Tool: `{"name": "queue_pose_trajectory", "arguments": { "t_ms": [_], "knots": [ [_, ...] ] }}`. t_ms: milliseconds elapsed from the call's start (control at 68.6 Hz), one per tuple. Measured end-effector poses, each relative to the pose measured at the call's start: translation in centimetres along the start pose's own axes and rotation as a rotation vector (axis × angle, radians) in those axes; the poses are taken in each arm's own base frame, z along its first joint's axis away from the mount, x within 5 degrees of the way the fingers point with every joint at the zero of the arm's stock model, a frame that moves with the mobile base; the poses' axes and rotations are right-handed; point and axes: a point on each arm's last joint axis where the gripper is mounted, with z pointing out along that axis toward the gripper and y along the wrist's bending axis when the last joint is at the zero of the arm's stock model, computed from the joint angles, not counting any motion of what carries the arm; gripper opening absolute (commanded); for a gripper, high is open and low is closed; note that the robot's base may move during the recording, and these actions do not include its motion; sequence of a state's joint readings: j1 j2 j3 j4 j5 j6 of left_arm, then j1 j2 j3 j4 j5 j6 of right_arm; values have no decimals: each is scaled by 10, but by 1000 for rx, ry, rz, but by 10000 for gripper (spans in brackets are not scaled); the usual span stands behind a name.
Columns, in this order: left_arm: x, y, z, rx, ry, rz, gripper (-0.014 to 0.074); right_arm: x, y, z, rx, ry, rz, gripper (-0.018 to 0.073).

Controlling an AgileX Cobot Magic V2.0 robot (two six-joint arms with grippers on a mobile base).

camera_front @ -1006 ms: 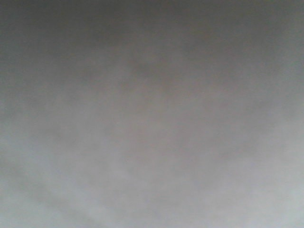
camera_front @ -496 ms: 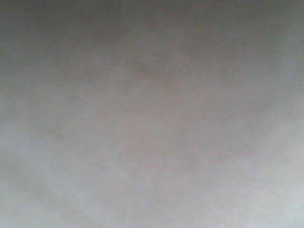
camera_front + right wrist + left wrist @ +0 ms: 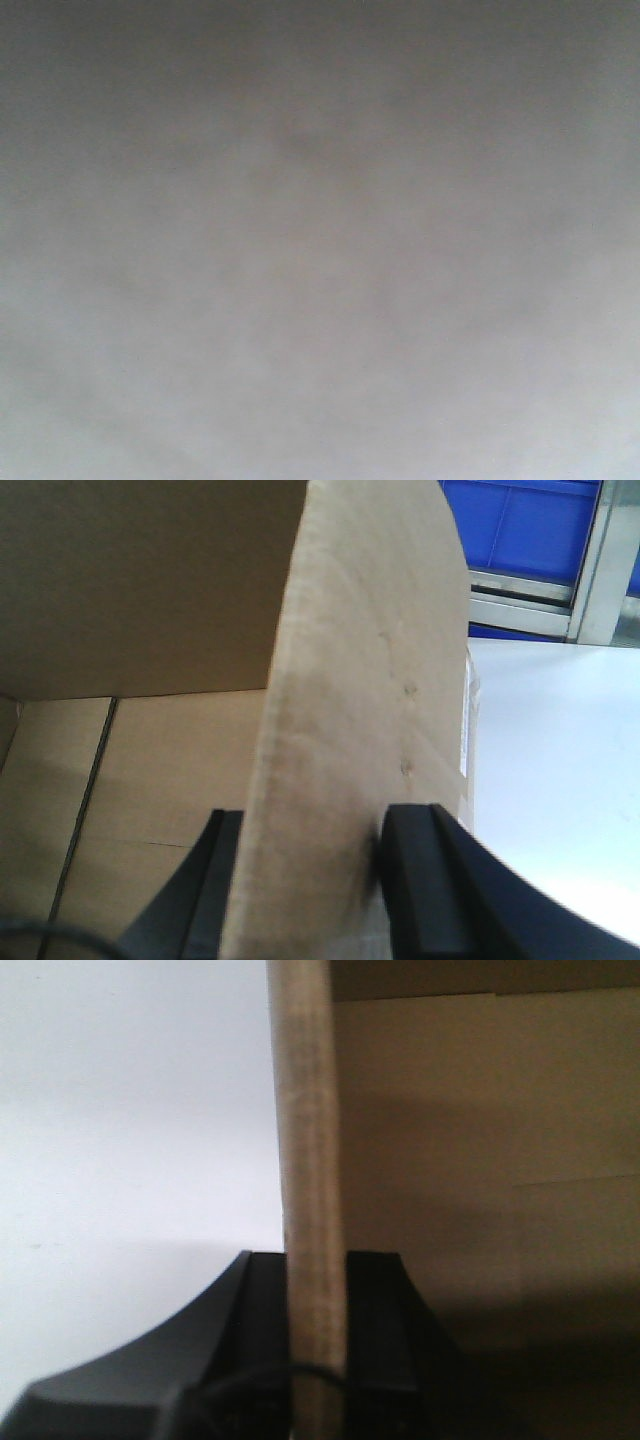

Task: Grab box from left shelf to table start
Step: 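Carry the box with both grippers toward the white table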

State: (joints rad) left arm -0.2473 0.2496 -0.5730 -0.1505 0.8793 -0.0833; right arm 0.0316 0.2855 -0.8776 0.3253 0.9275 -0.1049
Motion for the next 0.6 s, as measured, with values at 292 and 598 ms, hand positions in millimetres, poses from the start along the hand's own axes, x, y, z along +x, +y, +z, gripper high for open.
{"name": "queue_pose_trajectory", "arguments": {
  "t_ms": [292, 598],
  "knots": [
    [0, 0, 0, 0, 0, 0, -92, 0, 0, 0, 0, 0, 0, 63],
    [0, 0, 0, 0, 0, 0, -92, 0, 0, 0, 0, 0, 0, 63]
  ]
}}
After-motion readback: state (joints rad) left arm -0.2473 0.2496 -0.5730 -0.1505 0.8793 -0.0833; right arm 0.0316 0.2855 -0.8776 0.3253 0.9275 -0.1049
